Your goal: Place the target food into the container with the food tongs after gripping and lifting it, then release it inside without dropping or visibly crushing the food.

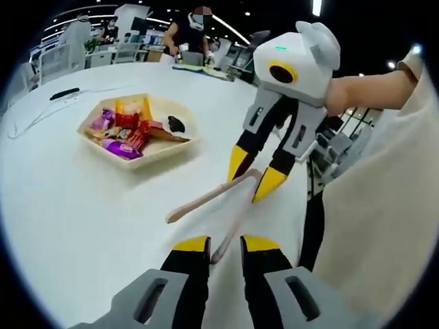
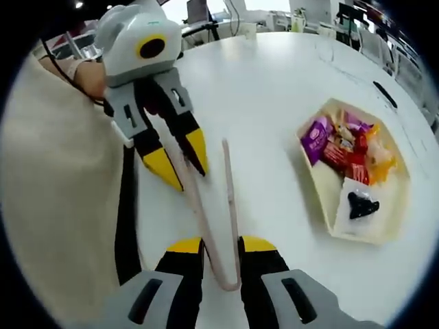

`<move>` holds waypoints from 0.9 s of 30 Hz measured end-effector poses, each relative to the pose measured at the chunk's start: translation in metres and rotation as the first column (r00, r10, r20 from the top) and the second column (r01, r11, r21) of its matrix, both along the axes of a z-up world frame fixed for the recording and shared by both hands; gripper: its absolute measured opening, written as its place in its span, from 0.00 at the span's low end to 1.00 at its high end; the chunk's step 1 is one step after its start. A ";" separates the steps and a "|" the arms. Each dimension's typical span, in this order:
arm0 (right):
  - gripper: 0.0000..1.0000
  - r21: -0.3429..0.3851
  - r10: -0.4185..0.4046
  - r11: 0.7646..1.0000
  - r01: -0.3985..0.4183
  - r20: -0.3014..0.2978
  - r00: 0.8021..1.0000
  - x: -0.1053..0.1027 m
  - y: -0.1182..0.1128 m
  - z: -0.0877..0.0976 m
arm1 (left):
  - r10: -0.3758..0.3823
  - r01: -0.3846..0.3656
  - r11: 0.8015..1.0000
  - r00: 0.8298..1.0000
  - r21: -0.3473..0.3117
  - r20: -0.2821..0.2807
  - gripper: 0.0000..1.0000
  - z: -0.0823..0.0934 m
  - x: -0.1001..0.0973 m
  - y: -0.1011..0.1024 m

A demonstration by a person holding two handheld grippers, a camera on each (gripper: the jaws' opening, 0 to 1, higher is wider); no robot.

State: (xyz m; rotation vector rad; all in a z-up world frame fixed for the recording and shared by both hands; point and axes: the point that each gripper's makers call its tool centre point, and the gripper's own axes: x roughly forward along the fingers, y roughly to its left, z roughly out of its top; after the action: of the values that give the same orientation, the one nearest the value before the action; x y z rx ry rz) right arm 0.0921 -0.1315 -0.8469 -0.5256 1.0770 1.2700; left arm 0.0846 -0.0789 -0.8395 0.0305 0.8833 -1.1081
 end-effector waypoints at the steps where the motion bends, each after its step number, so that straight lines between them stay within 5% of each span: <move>1: 0.19 -0.001 0.000 1.000 0.000 0.000 1.000 0.000 0.000 0.000 | 0.001 -0.001 1.000 1.000 0.000 -0.001 0.16 0.000 0.000 0.000; 27: 0.19 -0.044 -0.020 0.999 0.020 0.000 1.000 0.003 -0.005 -0.006 | 0.073 -0.073 0.997 0.997 -0.013 -0.034 0.17 -0.011 0.008 -0.004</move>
State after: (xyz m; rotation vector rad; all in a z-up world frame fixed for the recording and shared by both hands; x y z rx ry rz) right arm 0.0953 -0.1367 -0.8527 -0.5467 1.1106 1.2317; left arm 0.0929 -0.0827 -0.8506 -0.0318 0.8995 -1.0492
